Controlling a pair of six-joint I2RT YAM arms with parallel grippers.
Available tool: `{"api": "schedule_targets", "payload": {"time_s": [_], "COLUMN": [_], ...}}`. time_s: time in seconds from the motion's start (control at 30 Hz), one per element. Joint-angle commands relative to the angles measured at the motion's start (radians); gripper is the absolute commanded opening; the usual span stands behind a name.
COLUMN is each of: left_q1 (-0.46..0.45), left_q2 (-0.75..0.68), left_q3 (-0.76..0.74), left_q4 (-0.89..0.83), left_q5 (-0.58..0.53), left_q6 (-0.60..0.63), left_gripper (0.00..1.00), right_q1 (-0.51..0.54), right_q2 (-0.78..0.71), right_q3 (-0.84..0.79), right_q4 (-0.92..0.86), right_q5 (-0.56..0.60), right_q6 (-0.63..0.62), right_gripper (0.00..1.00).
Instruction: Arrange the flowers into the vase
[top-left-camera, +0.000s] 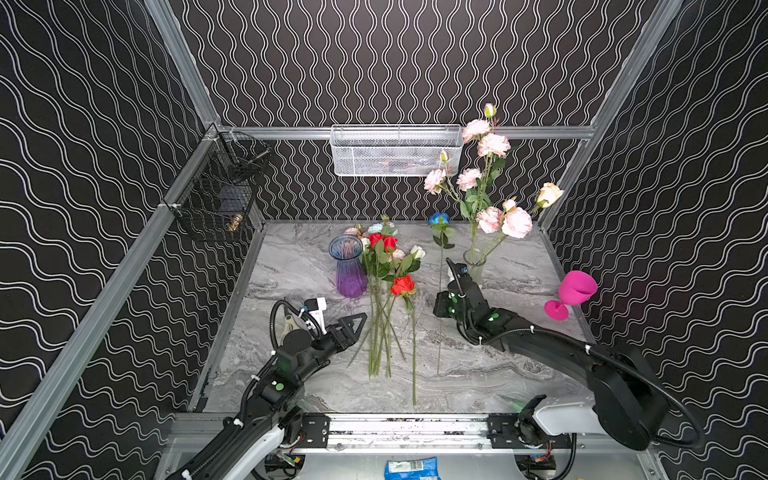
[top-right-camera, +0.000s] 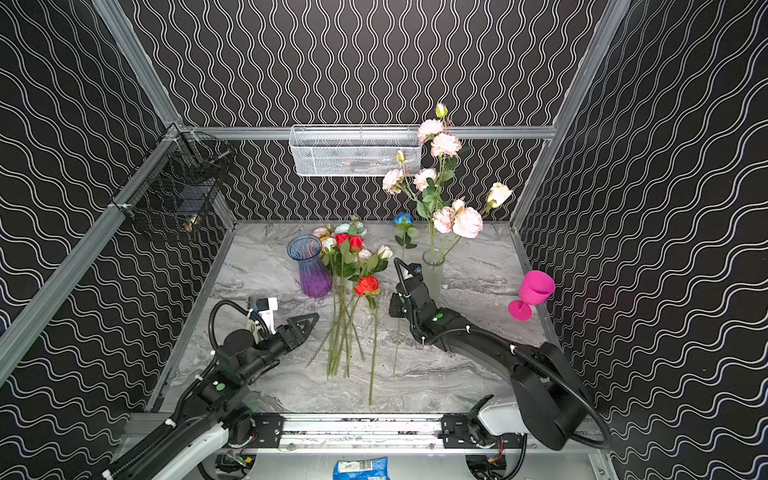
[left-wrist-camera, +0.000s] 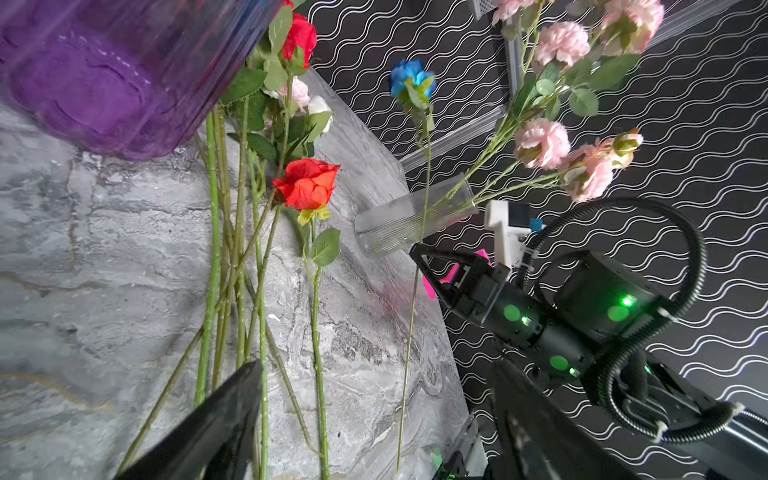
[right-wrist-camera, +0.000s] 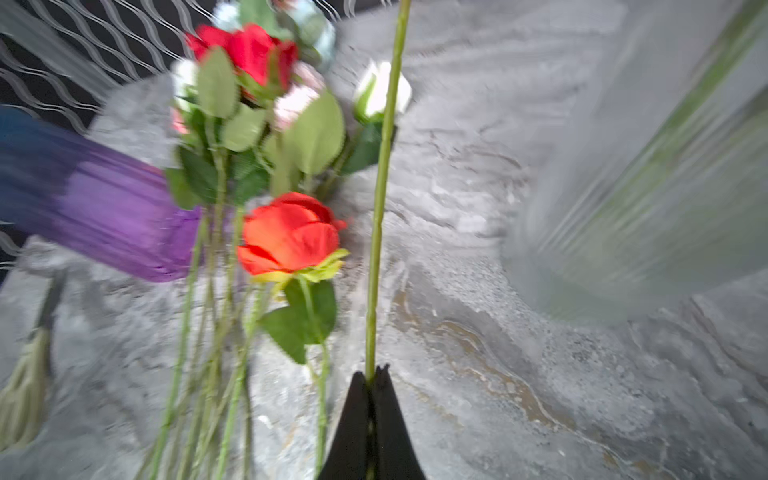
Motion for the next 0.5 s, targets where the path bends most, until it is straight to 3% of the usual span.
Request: {"api": "schedule_targets", "payload": {"time_s": [0.0, 0.33, 0.47], "left_q1": [-0.001, -0.001, 0.0], "left_q2": [-0.058, -0.321, -0.351], "left_q3": [0.024, 0.137, 0.145], "left_q4": [-0.075, -0.462, -0.519], "left_q5": [-0.05, -0.306, -0.33], "left_q6": [0.005, 0.043, 0.025], "left_gripper": [0.9, 0.93, 0.95], "right_q1": [0.039, 0.133, 0.146], "right_q2": [-0.067, -0.155, -0.164], "right_q3": [0.0, 0.034, 0.026], "right_q4": [0.051, 0.151, 0.193], "right_q5": [0.032, 0.004, -0.016], "right_q6": [-0.068, -0.229, -0.26], "right_gripper": [0.0, 0.0, 0.0]}}
